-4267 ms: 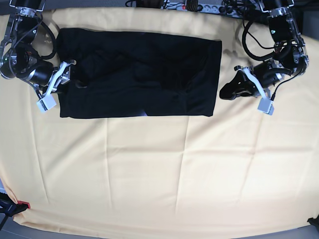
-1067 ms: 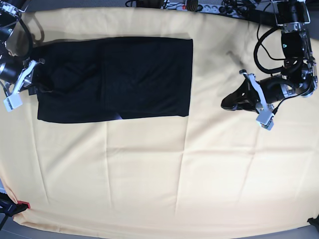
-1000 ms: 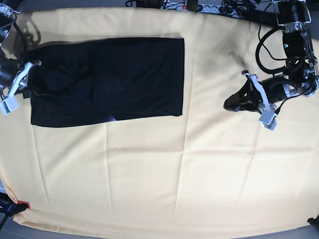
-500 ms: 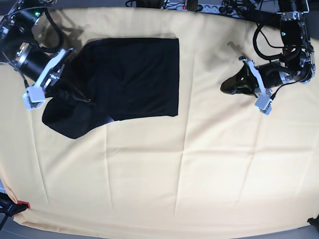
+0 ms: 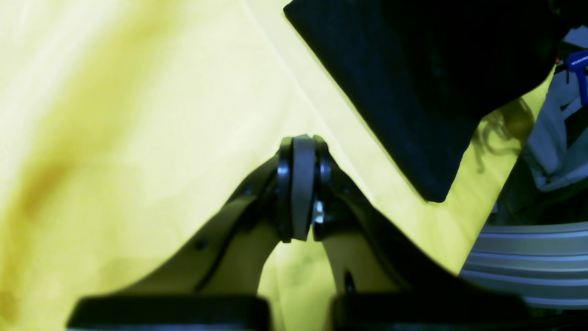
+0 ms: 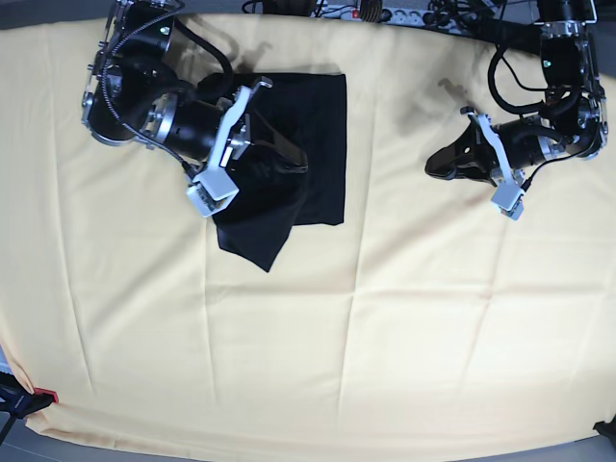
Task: Fold the T-shirt properly
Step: 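Fold the shirt end held by the right gripper over onto the stack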
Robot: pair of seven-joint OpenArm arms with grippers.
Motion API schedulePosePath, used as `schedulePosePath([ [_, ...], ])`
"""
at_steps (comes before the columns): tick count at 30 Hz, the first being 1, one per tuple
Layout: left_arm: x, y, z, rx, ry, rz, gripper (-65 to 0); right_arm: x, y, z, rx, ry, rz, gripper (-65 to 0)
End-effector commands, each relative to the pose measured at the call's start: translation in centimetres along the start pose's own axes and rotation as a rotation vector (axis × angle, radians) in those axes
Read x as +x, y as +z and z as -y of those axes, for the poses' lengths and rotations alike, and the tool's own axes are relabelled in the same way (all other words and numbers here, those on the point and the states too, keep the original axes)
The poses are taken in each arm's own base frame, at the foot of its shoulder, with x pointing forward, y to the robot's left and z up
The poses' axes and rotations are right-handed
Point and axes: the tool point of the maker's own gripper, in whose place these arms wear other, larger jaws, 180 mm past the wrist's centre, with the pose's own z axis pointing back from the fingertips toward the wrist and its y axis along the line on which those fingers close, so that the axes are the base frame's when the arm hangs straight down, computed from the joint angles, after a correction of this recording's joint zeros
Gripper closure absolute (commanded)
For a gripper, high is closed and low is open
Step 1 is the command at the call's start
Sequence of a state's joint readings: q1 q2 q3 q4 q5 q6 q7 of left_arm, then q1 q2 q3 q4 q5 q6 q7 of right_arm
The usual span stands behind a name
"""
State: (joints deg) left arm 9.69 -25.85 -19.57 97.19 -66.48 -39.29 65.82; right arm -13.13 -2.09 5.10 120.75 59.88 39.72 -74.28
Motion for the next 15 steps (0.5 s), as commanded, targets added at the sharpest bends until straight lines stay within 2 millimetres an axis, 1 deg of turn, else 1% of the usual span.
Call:
schedulePosePath([
  [1,1.5,0.4,0.2,-0.008,-0.025,0.045,0.0,1.0,-0.6,-0.5,0.024,0.018,0.04,0.0],
  [3,1.5,0.5,0.2,-0.009,-0.024,0.046,0.0,0.7,-1.9,-0.9,0.045,0.017,0.036,0.0],
  [4,1.6,0.5,0.2,-0.01,-0.024,0.048,0.0,0.8,-2.4,-1.3,0.066,0.019,0.036,-3.4],
  [5,1.6,0.5,0.3,-0.014,-0.022,0.052,0.0,0.9,-2.8,-1.7,0.09,0.027,0.034,-13.7],
  [7,1.9,0.5,0.5,-0.026,-0.017,0.064,0.0,1.5,-3.5,-2.7,0.129,0.057,0.033,-37.0],
  [8,1.9,0.5,0.6,-0.028,-0.016,0.067,0.0,1.8,-3.8,-3.2,0.148,0.073,0.035,-45.3],
  [9,1.9,0.5,0.6,-0.029,-0.016,0.068,0.0,2.2,-4.1,-3.7,0.167,0.09,0.035,-49.8],
  [10,1.9,0.5,0.6,-0.029,-0.016,0.067,0.0,2.6,-4.3,-4.1,0.184,0.107,0.039,-50.9],
  [13,1.8,0.5,0.6,-0.029,-0.016,0.064,0.0,4.0,-4.6,-5.5,0.248,0.138,0.072,-50.8],
  [15,1.9,0.5,0.6,-0.029,-0.016,0.064,0.0,5.0,-4.5,-5.6,0.266,0.154,0.095,-50.8],
])
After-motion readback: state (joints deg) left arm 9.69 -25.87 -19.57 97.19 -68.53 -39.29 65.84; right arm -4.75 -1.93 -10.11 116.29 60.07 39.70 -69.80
